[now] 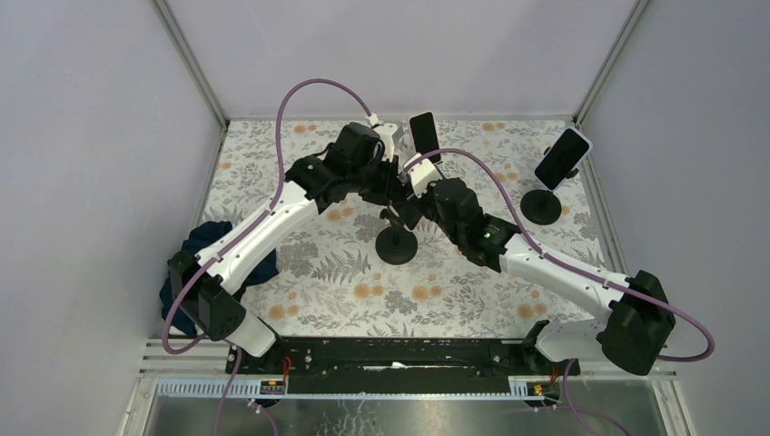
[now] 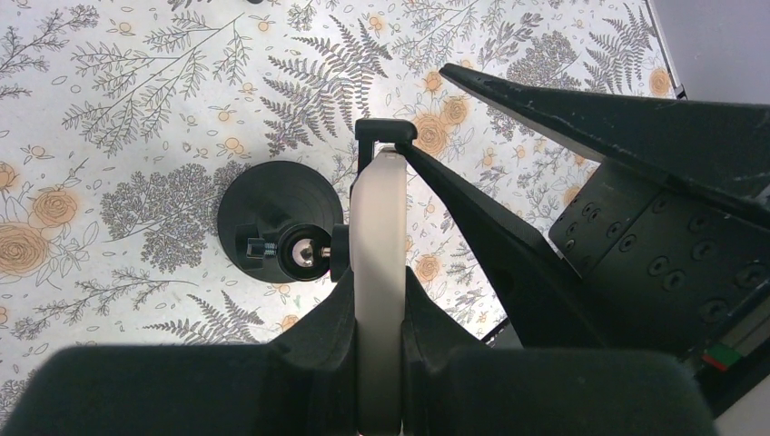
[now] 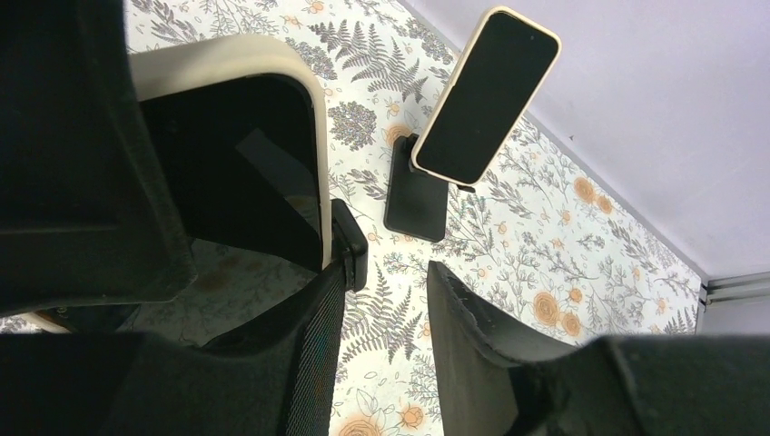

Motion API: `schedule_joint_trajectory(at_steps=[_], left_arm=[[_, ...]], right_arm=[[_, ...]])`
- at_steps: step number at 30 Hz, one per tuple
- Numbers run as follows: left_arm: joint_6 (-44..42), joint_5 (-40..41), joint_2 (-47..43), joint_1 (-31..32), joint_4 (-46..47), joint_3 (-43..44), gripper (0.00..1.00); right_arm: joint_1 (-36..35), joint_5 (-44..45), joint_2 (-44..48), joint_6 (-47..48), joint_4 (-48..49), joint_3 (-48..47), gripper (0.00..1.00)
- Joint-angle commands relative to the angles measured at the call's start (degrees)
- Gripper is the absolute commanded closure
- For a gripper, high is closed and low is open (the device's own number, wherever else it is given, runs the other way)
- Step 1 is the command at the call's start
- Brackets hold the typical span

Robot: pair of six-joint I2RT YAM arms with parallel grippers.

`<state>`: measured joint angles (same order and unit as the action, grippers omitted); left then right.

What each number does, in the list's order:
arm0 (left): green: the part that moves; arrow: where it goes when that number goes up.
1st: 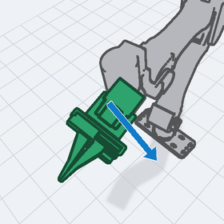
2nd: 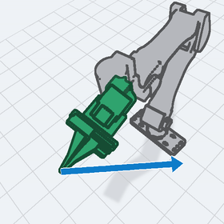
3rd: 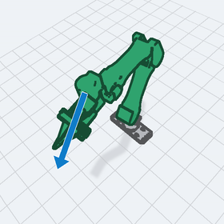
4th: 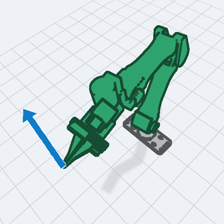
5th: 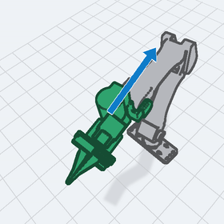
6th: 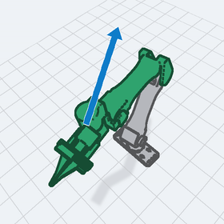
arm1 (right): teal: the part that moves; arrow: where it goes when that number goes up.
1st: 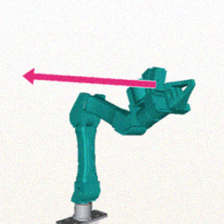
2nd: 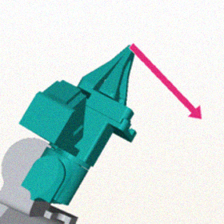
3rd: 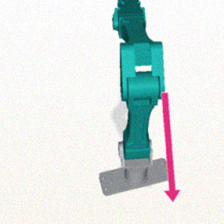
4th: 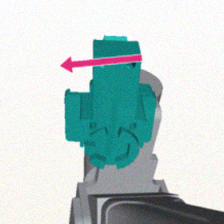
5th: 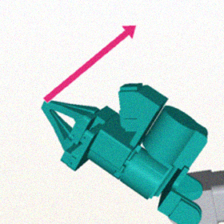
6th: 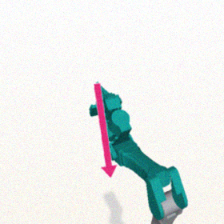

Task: Place the phone on the phone stand
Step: Install the phone on the phone stand.

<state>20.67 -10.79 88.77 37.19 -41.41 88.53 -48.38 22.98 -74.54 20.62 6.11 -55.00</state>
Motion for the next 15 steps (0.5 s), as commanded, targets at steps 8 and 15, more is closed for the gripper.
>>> schedule_joint_trajectory(at_steps=[8, 15], left_arm=[[-3.97, 11.64, 4.96, -3.59, -10.37, -3.78, 1.0], [-3.86, 12.62, 5.01, -3.84, -10.45, -3.99, 1.0]], right_arm=[[5.99, -15.0, 3.65, 0.45, -11.24, -2.39, 0.52], [7.41, -16.1, 4.01, -0.26, -12.4, -3.45, 0.48]])
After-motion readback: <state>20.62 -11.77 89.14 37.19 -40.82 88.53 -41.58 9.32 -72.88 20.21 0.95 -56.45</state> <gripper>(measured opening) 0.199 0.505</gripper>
